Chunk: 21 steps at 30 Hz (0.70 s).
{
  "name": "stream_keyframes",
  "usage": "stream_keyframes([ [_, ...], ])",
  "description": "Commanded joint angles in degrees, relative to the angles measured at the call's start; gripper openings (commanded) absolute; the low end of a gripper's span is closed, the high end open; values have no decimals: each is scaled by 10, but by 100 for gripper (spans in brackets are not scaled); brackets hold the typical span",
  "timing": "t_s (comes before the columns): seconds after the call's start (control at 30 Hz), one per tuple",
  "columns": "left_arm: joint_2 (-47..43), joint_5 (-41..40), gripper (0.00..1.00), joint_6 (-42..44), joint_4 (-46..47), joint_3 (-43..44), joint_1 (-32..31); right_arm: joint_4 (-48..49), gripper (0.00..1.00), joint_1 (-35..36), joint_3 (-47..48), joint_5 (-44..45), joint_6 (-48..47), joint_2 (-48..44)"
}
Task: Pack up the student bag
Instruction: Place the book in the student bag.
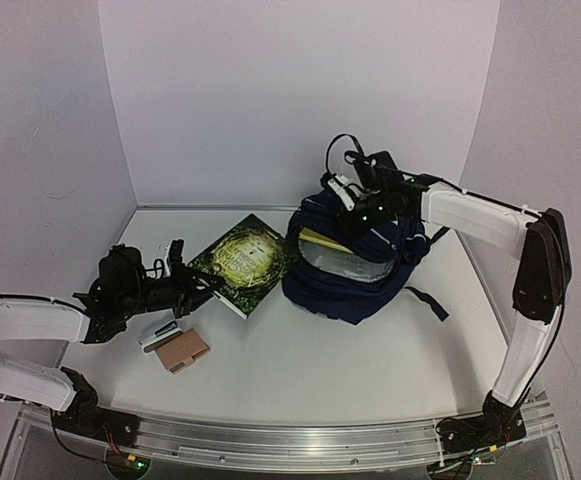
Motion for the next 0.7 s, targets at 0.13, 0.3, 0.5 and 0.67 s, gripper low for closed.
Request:
stream_keyframes([
  [0.13,29,73,0,30,98,48,-27,-86,0,7,144,-160,50,-8],
  [0.3,127,84,0,3,175,103,-34,-99,0,7,183,-186,77,5],
  [0.5,285,60,0,-71,293,195,-40,-99,0,8,193,-234,108,9],
  [0.67,411,23,0,-112,303,325,-59,-99,0,12,184,-268,124,13],
])
